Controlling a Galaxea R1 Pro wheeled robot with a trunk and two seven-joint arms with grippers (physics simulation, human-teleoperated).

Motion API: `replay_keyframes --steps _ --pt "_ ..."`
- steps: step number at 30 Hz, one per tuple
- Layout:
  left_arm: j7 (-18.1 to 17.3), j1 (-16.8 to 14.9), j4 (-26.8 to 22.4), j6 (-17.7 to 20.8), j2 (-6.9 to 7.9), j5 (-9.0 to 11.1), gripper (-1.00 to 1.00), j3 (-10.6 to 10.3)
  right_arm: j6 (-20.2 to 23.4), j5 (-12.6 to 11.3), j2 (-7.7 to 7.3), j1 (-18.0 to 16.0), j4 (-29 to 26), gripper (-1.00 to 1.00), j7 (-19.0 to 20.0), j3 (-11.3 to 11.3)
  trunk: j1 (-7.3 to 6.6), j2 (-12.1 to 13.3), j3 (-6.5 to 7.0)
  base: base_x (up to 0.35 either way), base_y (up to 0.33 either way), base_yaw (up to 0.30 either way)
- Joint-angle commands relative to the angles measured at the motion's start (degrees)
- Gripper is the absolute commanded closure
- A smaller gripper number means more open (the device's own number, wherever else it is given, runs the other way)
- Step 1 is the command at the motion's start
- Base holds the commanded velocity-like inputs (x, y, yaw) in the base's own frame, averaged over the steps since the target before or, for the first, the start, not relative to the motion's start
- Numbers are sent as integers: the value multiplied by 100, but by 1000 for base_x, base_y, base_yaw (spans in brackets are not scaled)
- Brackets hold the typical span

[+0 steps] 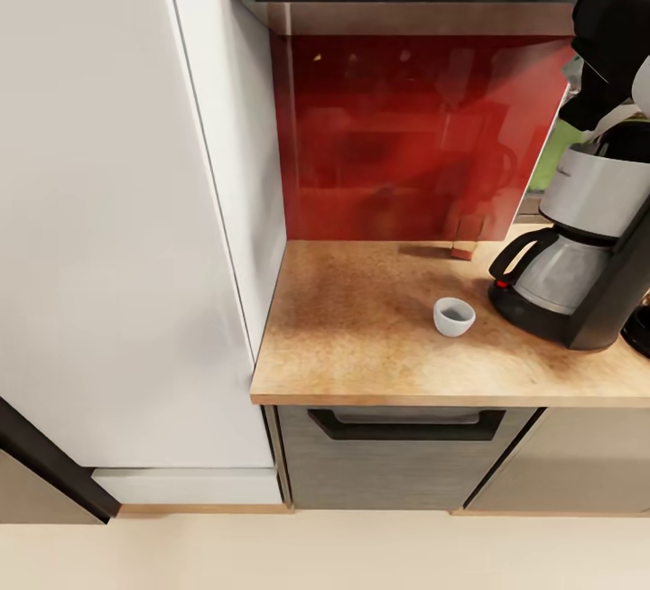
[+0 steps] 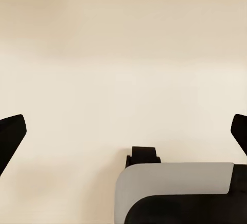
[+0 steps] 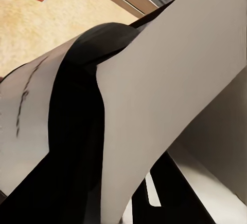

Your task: Set up a coffee station on the kitchen countertop: keep the coffee maker on the countertop, move the bottle of coffee from the kitchen shelf to the counter next to the coffee maker, place a paper coffee filter on top of the coffee maker, put the saucer next to the coffee maker with the coffee cup on the saucer, and place the electric kettle next to the coffee maker.

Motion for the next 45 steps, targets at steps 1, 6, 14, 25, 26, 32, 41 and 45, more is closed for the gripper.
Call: replay_keyframes --steps 1,6,14,25,26,32,41,45 --pt "1 2 -8 -7 0 13 -100 2 8 43 -1 -4 -1 100 49 -1 0 -2 -5 0 0 0" --pt "3 2 -8 -7 0 13 -100 2 7 43 -1 15 -1 100 52 -1 0 -2 -7 0 0 0" --pt "1 2 -8 -7 0 13 -100 2 7 43 -1 22 -1 100 52 -1 0 -2 -27 0 0 0" --pt "1 2 -8 -7 0 13 -100 2 8 43 -1 22 -1 100 53 -1 0 -2 -46 0 0 0" --pt "1 2 -8 -7 0 13 -100 2 10 43 -1 22 -1 100 53 -1 0 -2 -46 0 0 0" --pt "1 2 -8 -7 0 13 -100 2 10 43 -1 22 -1 100 53 -1 0 -2 -46 0 0 0" --pt "1 2 -8 -7 0 13 -100 2 16 45 -1 22 -1 100 53 4 0 -2 -46 0 0 0" --pt "1 2 -8 -7 0 13 -100 2 16 48 13 22 -1 100 53 7 0 -2 -46 0 0 0"
